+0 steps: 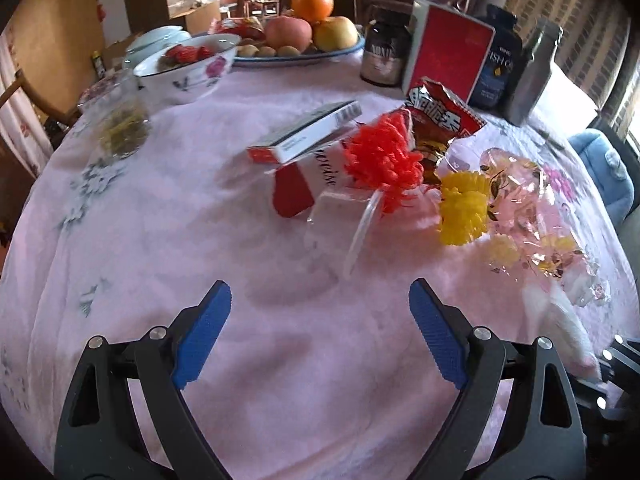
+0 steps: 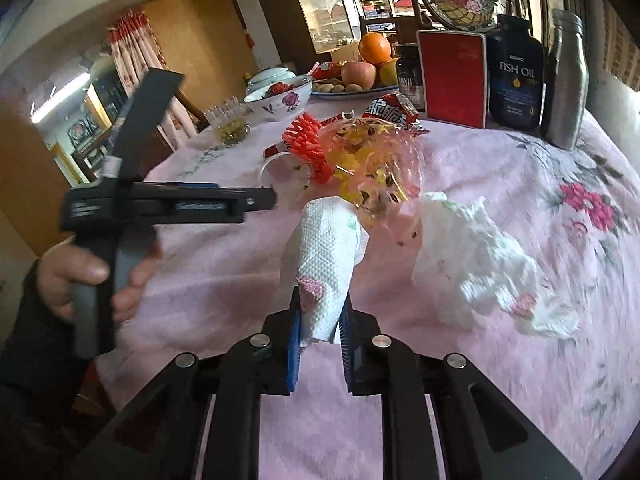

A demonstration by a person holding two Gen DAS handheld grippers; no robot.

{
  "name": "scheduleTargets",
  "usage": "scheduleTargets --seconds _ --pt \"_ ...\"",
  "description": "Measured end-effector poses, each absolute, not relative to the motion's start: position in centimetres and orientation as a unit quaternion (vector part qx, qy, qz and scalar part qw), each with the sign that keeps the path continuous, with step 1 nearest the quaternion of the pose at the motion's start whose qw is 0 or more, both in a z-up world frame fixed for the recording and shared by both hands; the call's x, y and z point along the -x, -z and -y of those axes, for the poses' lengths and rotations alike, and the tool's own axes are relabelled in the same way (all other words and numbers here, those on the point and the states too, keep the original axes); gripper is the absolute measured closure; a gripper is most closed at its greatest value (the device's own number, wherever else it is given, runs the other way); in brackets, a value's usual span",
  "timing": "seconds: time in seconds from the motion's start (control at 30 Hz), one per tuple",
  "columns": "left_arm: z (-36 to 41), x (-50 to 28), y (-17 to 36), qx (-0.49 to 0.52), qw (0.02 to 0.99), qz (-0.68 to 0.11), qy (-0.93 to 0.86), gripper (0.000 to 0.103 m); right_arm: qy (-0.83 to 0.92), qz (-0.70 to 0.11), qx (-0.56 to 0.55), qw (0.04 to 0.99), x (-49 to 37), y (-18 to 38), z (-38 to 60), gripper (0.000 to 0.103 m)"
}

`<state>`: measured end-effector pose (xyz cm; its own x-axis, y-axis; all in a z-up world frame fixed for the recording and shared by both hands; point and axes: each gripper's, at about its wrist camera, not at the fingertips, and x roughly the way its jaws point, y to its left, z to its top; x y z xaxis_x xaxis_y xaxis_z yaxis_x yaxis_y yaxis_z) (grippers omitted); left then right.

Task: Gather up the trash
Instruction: 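Grasp the clear plastic cup with the left tool while the right tool grasps a tissue, then carry the plastic cup and tissue to the red basket with both tools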

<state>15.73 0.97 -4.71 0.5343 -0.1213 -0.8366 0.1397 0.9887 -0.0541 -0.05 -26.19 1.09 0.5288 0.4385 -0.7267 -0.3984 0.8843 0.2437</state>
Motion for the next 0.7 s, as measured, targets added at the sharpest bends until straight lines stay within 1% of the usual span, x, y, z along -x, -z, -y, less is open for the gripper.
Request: scheduleTargets --seconds 0.1,0.13,0.17,0.23,0.3,0.33,0.4,0.43,0.47,0.7 --pt "-0.4 -16.7 4.9 -0.017 0.877 -0.474 0.073 0.017 -0.235 -0.422 -0.030 0.875 0.4 -1.2 27.0 0.086" --pt "-0.2 -17.1 5.0 -0.020 0.876 -0.476 0.074 0.021 -0.238 -0.422 -0.034 0.874 0.5 -1.2 27.1 0.086" --pt "-0.1 -17.3 5.1 -0.021 0.875 -0.478 0.077 0.029 -0.241 -0.422 -0.036 0.873 0.5 -1.3 27.2 0.086" --pt "0.1 -18.0 5.4 -0.020 0.871 -0.484 0.085 0.035 -0.251 -0.420 -0.039 0.871 0.7 -1.4 27.1 0.086" --pt "0.2 -18.4 5.7 -0.021 0.868 -0.489 0.086 0.037 -0.265 -0.417 -0.041 0.868 1.1 -1.6 26.9 0.086" --pt "0.2 -18.7 5.9 -0.021 0.867 -0.491 0.086 0.042 -0.268 -0.416 -0.040 0.868 1.4 -1.7 26.8 0.086" --pt "0.4 -18.9 6.0 -0.022 0.866 -0.491 0.090 0.049 -0.276 -0.414 -0.039 0.866 1.7 -1.8 26.5 0.086" --pt "0.5 -19.0 6.1 -0.023 0.865 -0.492 0.094 0.058 -0.278 -0.415 -0.038 0.866 1.8 -1.8 26.3 0.086" --pt "0.5 -19.1 6.2 -0.024 0.865 -0.492 0.096 0.063 -0.278 -0.415 -0.038 0.866 2.0 -1.8 26.3 0.086" --pt "-0.1 -17.1 5.2 -0.023 0.873 -0.474 0.111 0.064 -0.283 -0.417 -0.029 0.863 2.7 -2.0 25.6 0.086"
